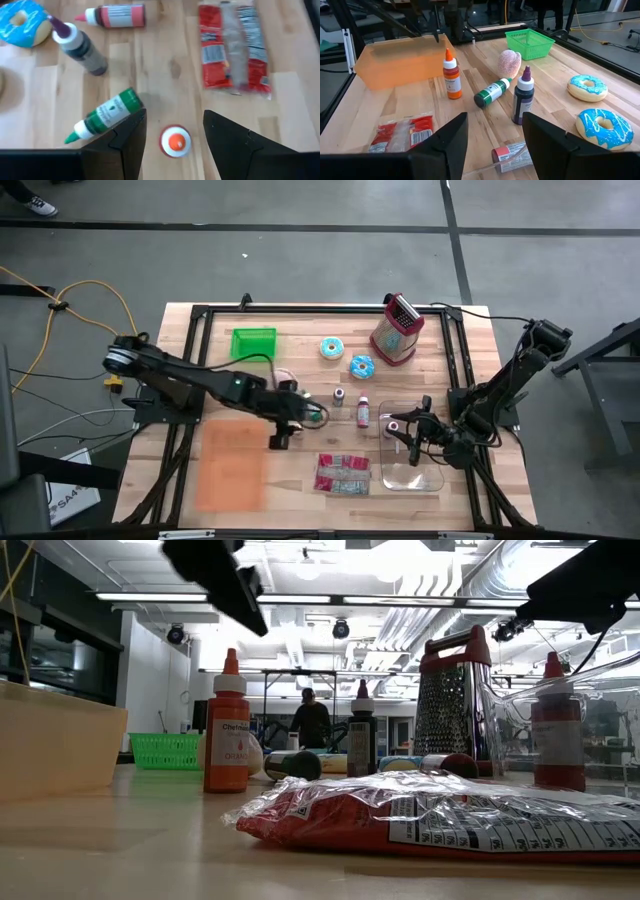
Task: Pick & Place Food Item
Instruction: Put the orange paint bottle into the transparent bin
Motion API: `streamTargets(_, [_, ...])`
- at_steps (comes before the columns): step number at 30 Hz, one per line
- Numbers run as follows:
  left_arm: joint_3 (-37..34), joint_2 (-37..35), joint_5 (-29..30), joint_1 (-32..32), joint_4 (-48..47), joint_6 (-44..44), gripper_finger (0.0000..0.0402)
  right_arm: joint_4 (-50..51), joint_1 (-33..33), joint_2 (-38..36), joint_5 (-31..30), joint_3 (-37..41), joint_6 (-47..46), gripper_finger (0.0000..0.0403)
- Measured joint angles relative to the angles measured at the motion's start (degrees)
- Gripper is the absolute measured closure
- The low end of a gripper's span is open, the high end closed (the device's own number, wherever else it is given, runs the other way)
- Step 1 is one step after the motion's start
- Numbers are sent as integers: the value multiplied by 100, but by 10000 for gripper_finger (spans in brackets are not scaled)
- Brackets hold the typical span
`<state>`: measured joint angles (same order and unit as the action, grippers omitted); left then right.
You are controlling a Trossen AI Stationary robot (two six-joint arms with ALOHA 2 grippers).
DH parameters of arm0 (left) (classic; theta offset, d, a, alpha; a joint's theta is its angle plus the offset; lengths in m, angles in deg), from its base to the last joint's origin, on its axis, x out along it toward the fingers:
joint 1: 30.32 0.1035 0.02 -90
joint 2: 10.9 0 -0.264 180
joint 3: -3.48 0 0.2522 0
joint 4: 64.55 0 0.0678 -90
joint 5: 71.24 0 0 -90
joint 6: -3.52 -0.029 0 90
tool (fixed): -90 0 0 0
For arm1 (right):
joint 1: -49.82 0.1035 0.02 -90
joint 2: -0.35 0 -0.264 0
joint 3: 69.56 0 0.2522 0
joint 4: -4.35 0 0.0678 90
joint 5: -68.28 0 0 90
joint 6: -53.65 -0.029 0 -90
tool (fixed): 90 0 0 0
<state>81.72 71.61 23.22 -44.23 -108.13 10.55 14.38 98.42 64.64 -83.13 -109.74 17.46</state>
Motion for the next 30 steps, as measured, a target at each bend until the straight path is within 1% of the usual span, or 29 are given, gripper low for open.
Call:
streamTargets(4, [-700,-538,-519,2,622,-271,213,-1,0,1,-7,0,-1,227])
streamTargets(9, [-1217,-910,-553,2,807,-560,213,-40,0,2,-19,0,-1,227])
streamTargets(14, [-1701,-921,-598,155,1052,-853,213,-127,0,2,-197,0,-2,227])
streamTargets(16, [-1852,-919,-737,308,1131,-855,213,-160,0,2,-261,0,-2,227])
streamTargets(20, [-2114,-947,-1266,612,1531,-896,213,-224,0,2,-300,0,-2,227])
streamTargets(24, [-2344,-944,-1616,833,1860,-923,213,-257,0,2,-302,0,-2,227])
streamTargets(27, [-2495,-945,-1758,892,2142,-925,213,-257,0,2,-306,0,-2,227])
streamTargets(30, [-2539,-909,-1775,887,2186,-922,213,-257,0,2,-319,0,-2,227])
